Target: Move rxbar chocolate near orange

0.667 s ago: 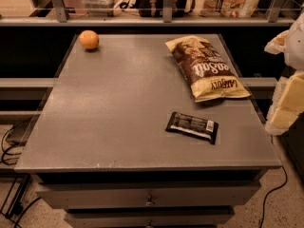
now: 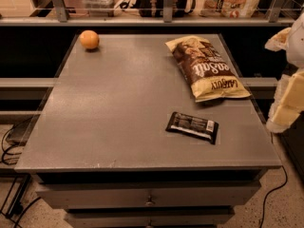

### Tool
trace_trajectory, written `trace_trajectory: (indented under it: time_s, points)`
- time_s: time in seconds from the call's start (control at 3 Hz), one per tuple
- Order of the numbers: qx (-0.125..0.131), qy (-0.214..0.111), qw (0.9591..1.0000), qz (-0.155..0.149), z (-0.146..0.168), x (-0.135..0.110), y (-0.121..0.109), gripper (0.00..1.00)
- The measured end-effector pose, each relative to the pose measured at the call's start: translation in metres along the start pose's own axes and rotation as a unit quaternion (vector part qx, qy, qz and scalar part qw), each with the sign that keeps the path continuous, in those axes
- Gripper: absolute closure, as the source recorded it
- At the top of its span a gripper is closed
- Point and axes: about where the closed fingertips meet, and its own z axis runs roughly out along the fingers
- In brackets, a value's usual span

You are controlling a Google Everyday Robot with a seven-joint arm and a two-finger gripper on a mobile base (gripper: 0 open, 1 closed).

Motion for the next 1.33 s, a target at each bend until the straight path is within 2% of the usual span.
trace_trajectory:
  time_s: [0.33,0.67,1.0,1.33]
  points:
    - [-0.007,-0.043,0.9989,-0.018,0.009,-0.006,-0.01,0.0]
    - [-0.042,-0.088,0.9948,-0.028,0.035,-0.024,-0.008,0.0]
    - [-0.068,-0.123,0.99,0.007,0.058,-0.033,-0.004,0.0]
    - [-0.068,-0.123,0.99,0.007,0.058,-0.033,-0.004,0.0]
